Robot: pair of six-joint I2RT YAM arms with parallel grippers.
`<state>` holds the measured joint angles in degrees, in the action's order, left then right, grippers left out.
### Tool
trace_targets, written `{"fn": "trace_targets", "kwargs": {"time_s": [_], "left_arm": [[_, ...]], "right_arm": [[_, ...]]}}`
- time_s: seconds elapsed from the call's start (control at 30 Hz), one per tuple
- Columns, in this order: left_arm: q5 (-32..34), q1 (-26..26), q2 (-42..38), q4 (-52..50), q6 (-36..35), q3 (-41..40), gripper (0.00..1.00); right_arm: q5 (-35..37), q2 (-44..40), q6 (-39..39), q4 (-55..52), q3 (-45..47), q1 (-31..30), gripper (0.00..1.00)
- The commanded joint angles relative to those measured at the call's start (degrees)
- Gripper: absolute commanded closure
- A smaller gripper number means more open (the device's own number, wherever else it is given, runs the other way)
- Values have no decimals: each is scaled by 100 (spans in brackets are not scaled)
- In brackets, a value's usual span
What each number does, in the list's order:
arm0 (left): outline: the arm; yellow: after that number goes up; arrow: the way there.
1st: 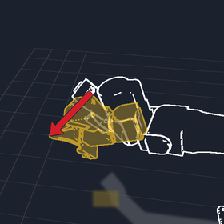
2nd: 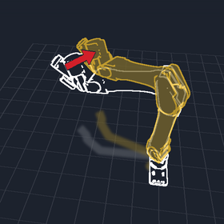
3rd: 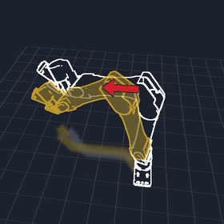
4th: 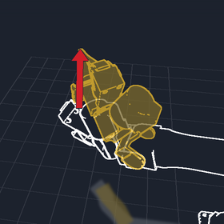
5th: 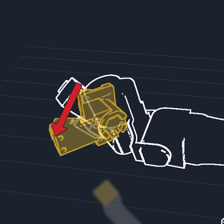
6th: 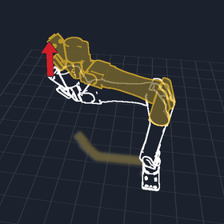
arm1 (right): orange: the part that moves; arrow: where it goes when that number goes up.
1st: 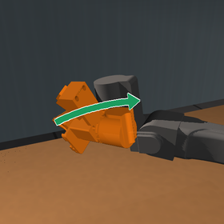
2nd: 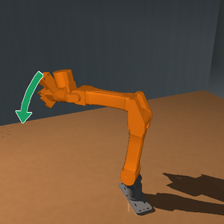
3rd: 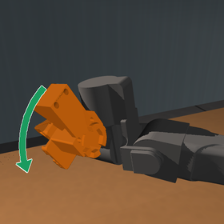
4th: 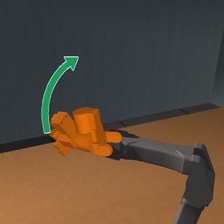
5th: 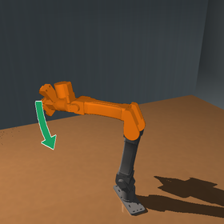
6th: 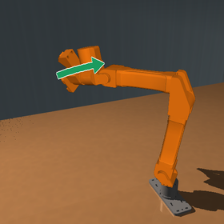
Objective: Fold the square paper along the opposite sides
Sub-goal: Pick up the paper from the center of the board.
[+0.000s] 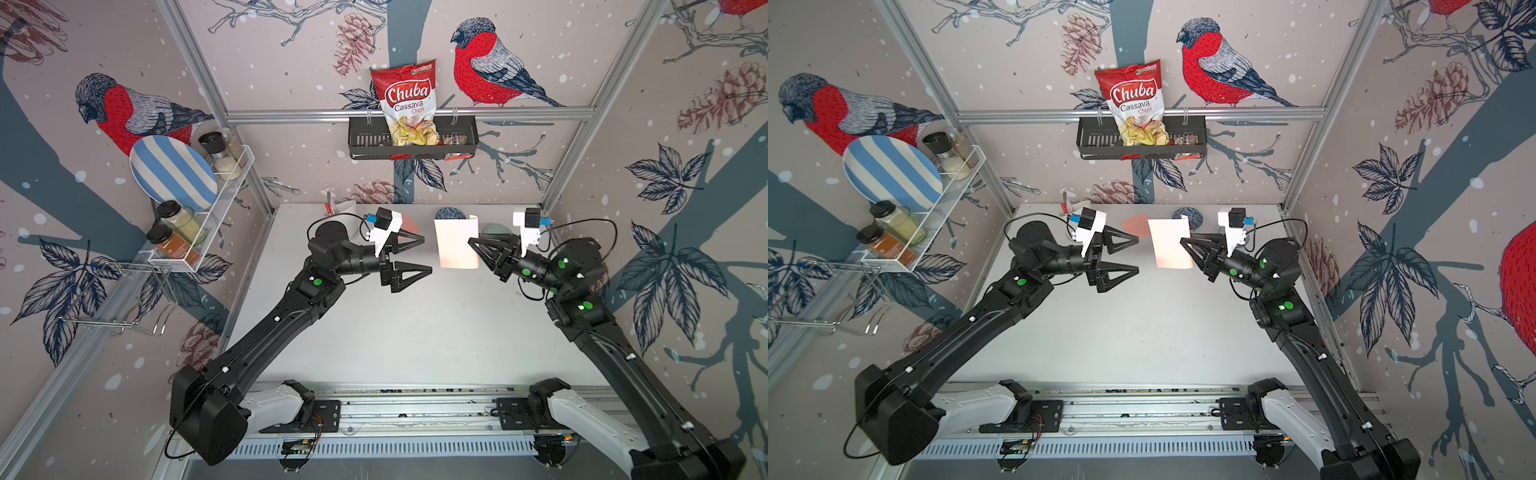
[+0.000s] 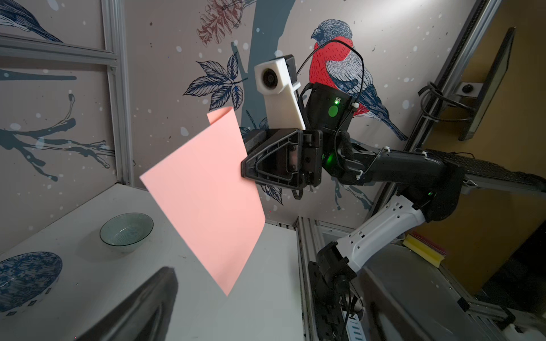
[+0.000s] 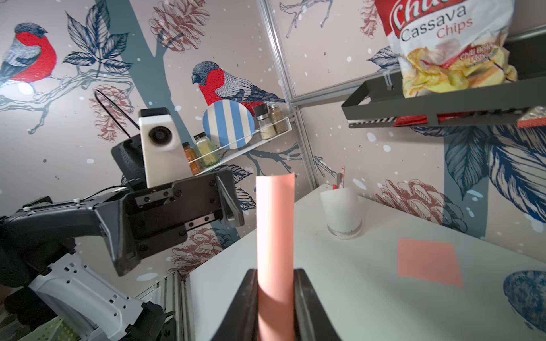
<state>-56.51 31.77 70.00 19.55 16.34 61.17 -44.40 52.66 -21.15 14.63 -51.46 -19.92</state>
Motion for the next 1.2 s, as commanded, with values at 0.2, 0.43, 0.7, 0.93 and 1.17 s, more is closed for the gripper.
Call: {"fn": "trace_targets", "kwargs": {"time_s": [0.2,0.43,0.7,0.93,1.17], "left_arm": [[-275,-92,163,1049,542,63,3],[-311,-100,229,2105,1220,-147,16],[-298,-112,153,2530,1464,-307,42],[-214,-121,135,2619,1504,-342,56],[-182,-135,178,2773,1608,-369,71]], "right_arm": [[-117,284,510,-64,-500,-581,75],[84,492,587,-33,-627,-861,75],[248,497,425,259,-598,-937,74],[295,526,401,292,-549,-1040,74],[378,523,392,319,-532,-1111,74]]}}
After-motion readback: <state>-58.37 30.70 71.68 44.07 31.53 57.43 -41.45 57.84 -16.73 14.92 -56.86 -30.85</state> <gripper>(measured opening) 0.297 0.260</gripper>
